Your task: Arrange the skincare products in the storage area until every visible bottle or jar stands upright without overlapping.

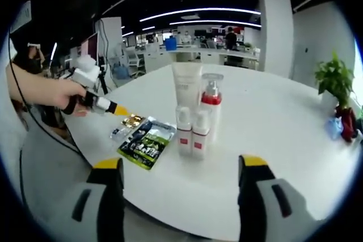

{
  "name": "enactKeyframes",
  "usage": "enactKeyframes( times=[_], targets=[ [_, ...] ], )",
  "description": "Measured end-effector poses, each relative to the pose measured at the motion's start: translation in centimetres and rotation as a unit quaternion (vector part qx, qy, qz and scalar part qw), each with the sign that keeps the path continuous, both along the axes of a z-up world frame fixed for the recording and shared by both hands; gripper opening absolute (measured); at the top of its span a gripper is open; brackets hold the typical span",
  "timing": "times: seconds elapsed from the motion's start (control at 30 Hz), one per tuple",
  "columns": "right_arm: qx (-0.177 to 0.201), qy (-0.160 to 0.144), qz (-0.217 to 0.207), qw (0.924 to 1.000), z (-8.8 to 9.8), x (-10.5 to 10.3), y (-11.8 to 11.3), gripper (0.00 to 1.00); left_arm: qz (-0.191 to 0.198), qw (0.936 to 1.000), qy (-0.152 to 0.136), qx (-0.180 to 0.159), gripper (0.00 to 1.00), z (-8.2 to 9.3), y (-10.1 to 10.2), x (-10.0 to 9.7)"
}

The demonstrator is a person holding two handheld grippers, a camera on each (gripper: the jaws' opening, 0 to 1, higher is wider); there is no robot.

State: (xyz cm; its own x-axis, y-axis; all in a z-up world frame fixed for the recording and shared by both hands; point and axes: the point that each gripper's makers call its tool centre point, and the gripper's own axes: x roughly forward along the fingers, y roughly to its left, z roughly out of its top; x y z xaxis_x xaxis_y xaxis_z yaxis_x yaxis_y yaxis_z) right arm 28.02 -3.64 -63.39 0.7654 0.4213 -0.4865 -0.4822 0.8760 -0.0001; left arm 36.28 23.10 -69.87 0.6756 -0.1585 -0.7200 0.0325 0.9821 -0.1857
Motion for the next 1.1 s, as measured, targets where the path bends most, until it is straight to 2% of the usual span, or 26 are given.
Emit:
enactKeyframes(
  times=[0.17, 0.23, 0.37, 0.5, 0.7, 0.9, 1.1],
  targets=[
    [0.017, -0.005, -0.002, 0.9998, 0.4, 0.1, 0.0, 0.84, -0.036, 0.9989, -0.031, 0.002, 0.80, 0.8, -0.4, -1.0],
    [0.028, -0.005, -0.006, 0.9996, 0.6, 0.1, -0.1, 0.84, -0.058, 0.9965, -0.061, -0.008, 0.82, 1.6, -1.0, -1.1],
    [0.034, -0.006, -0.008, 0.9994, 0.7, 0.2, -0.1, 0.84, -0.094, 0.9919, -0.086, -0.007, 0.88, 2.6, -1.8, -1.8],
    [0.023, -0.009, -0.001, 0.9997, 0.6, 0.1, 0.1, 0.84, -0.128, 0.9857, -0.110, -0.002, 0.91, 3.6, -2.5, -2.7],
    [0.019, -0.010, -0.004, 0.9998, 0.6, 0.1, 0.0, 0.85, -0.150, 0.9810, -0.123, 0.010, 0.95, 3.6, -2.3, -3.8],
    [0.025, -0.011, -0.009, 0.9996, 0.7, 0.1, -0.1, 0.84, -0.146, 0.9797, -0.137, 0.007, 0.97, 4.0, -1.6, -4.6],
    [0.024, -0.009, -0.008, 0.9996, 0.6, 0.1, -0.1, 0.84, -0.154, 0.9754, -0.157, 0.016, 0.97, 4.4, -1.1, -5.2]
  ],
)
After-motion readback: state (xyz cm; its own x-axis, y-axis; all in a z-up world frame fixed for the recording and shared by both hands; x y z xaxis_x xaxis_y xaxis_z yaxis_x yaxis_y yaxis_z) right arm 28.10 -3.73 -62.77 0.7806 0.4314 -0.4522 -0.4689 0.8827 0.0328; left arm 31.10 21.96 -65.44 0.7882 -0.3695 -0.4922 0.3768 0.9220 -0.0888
